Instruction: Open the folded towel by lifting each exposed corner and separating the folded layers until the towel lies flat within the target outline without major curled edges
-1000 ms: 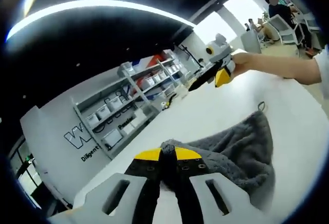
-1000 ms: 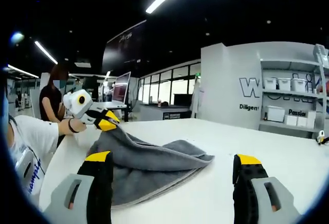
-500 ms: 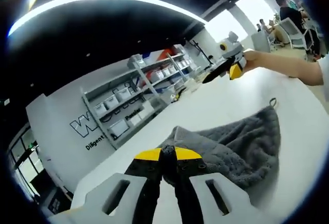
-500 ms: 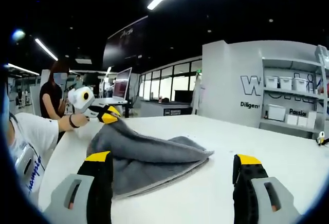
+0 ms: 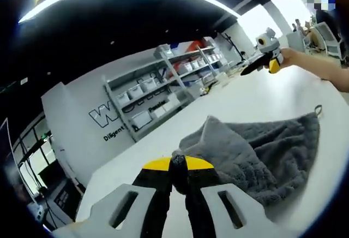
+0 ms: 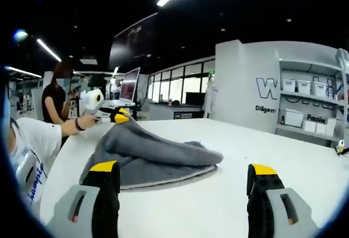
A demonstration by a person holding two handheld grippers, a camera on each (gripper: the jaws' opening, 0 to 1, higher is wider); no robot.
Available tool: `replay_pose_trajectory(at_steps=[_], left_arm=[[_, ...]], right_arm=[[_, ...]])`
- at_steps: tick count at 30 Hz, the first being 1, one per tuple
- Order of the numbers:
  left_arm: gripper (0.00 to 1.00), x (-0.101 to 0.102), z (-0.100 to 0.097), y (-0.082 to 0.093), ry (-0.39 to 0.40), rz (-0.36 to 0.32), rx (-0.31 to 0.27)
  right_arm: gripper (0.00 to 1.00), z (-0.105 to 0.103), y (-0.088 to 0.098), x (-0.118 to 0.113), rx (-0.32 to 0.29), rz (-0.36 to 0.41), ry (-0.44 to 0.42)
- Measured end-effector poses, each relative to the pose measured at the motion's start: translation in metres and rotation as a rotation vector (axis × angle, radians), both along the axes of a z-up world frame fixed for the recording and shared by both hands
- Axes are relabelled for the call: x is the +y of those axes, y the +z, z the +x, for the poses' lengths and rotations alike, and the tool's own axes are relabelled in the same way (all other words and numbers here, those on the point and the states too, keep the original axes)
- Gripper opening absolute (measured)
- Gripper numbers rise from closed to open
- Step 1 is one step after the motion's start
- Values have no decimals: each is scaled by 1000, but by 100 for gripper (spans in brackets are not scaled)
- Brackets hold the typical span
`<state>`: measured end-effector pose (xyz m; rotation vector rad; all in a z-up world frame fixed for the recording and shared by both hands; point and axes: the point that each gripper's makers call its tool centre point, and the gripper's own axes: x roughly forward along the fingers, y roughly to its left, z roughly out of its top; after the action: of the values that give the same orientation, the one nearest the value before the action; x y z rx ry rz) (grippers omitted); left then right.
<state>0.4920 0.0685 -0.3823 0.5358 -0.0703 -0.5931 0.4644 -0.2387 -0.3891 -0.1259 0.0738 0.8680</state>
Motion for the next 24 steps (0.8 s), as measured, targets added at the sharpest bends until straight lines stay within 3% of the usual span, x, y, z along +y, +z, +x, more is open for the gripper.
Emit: replay_pose_trajectory(at_steps=[8,17,24], left_arm=[[6,31,18,-11,80,-33,55],[6,52,36,-30,148,-62,130],[6,69,47,-43,221,-10,138]], right_arm=[[99,0,-5,5,10,-17,5],[99,-4,-8,16,9,-52,43],[99,-4,-9,15,15,-55,42]])
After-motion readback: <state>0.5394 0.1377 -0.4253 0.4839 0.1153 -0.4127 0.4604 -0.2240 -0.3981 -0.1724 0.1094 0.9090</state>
